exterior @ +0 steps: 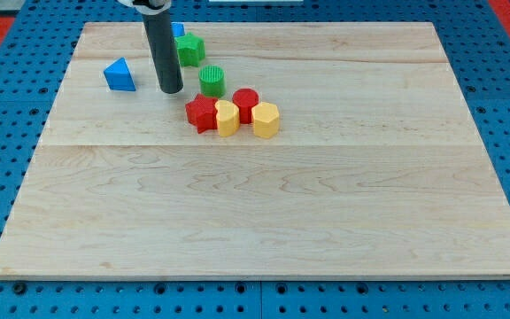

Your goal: Push the green circle towards the top center of the board

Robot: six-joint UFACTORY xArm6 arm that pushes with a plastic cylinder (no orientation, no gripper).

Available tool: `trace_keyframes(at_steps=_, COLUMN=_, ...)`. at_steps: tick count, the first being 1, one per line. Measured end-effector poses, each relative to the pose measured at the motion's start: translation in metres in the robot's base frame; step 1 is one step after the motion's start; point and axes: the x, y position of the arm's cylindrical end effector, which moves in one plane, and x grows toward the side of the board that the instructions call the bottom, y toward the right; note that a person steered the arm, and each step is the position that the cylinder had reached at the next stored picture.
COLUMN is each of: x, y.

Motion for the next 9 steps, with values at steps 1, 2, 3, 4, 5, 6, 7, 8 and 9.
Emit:
trace_keyframes(at_steps=1, x=0.0, y=0.0)
trace_keyframes(at_steps=2, x=0.0, y=0.002)
trace_keyframes(at_steps=3, x=0.0, y=0.012)
trace_keyframes(at_steps=4, x=0.0, y=0.042)
trace_keyframes(at_steps=5, x=-0.002, y=0.071)
trace_keyframes(at_steps=6, x=-0.01, y=0.089)
trace_keyframes(at_steps=7, x=-0.01, y=0.109)
trace_keyframes(at_steps=8, x=-0.011, y=0.143)
trace_keyframes(at_steps=9, x=-0.034, y=0.17)
